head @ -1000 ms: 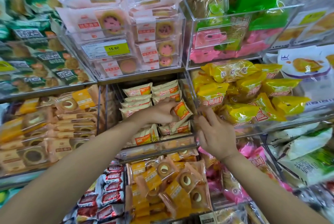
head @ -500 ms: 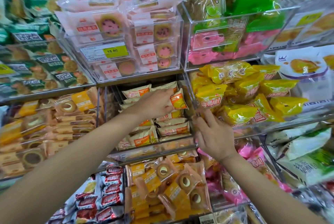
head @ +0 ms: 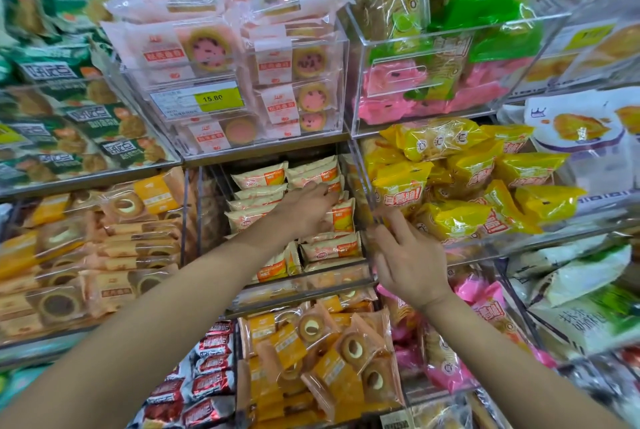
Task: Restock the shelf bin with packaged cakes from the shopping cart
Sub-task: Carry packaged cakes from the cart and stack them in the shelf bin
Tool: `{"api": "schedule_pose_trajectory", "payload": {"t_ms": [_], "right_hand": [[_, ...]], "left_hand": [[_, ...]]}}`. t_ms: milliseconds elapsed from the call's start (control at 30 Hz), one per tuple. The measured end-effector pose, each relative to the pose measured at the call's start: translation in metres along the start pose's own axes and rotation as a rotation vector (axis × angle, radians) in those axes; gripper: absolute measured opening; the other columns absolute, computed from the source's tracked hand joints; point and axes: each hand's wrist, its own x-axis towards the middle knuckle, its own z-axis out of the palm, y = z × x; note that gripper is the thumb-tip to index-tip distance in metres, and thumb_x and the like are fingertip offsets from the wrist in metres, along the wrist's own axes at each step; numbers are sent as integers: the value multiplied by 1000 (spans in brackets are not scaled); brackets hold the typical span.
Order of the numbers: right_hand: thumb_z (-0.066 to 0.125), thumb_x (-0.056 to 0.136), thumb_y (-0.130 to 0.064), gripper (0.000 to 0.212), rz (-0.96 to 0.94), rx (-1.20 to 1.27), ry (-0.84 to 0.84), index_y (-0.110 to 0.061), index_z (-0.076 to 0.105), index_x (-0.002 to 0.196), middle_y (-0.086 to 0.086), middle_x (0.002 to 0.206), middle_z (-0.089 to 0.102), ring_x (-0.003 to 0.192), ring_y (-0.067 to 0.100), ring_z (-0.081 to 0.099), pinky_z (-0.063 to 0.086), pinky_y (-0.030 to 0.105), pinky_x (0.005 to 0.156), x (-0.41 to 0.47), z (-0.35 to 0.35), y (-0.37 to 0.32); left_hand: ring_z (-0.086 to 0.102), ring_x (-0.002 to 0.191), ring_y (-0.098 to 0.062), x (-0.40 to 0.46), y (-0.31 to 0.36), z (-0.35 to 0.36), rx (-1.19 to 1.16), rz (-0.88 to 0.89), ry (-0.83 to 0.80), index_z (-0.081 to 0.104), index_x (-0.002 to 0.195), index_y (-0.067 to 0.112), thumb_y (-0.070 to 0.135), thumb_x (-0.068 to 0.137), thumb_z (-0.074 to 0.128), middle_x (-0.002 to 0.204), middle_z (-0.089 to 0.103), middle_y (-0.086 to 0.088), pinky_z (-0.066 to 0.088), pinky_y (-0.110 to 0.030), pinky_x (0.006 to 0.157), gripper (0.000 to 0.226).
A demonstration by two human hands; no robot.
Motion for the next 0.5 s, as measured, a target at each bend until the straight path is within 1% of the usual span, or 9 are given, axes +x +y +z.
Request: {"api": "schedule_pose_trajectory", "payload": {"t_ms": [100,167,233,300,367,400,433,467,500], "right_hand": [[43,78,-18,22,-1,0,-10,-9,63,82,10,102,64,55,16,52,17,17,45,0,1,1],[43,78,-18,22,8,2,-24,-9,63,83,10,103,63,55,16,52,16,17,46,0,0,0],[42,78,-20,23,19,-3,-38,-9,62,83,10,104,63,53,16,51,16,17,45,0,-2,-1],[42,79,-21,24,37,1,-69,-9,62,84,10,105,62,52,17,51,15,17,44,-1,-5,-2],[40,80,-21,27,60,6,-88,-8,62,87,11,106,62,52,19,54,15,17,43,0,-9,-5],[40,80,-21,28,78,25,-85,-7,62,90,11,107,62,56,21,57,20,17,41,0,-12,-8],[40,81,-20,30,100,62,-74,-5,62,93,12,108,61,65,24,60,29,21,41,1,-16,-11],[41,82,-18,30,125,108,-47,-3,62,97,14,108,61,76,28,61,42,29,47,1,-21,-15],[43,83,-15,29,148,148,0,0,62,99,16,107,61,87,32,59,49,37,60,-1,-27,-20]], "left_hand": [[39,121,-26,5,0,-1,26,-7,-23,37,136,12,39,88,58,135,42,-10,40,-41,92,59],[39,121,-25,4,0,-6,-31,-29,-64,40,134,12,41,86,61,134,42,-9,39,-40,94,60],[41,118,-23,-2,1,-17,-126,-59,-72,45,128,13,45,84,63,128,46,-7,39,-36,89,58],[44,115,-21,-15,6,-32,-239,-106,9,48,123,14,47,85,61,123,49,-4,39,-33,83,51],[48,111,-17,-34,19,-51,-372,-164,133,51,116,18,45,88,57,119,51,1,41,-32,81,39],[50,106,-14,-47,29,-59,-455,-182,198,52,112,19,41,90,56,114,52,3,41,-31,79,31],[52,101,-12,-60,41,-67,-548,-183,266,54,107,19,37,91,56,109,53,5,41,-28,77,24],[53,96,-10,-76,55,-73,-638,-164,339,56,103,19,31,91,57,102,55,6,40,-25,75,17],[54,91,-8,-93,69,-78,-720,-134,415,58,98,18,26,90,58,96,56,6,39,-22,73,11]]}}
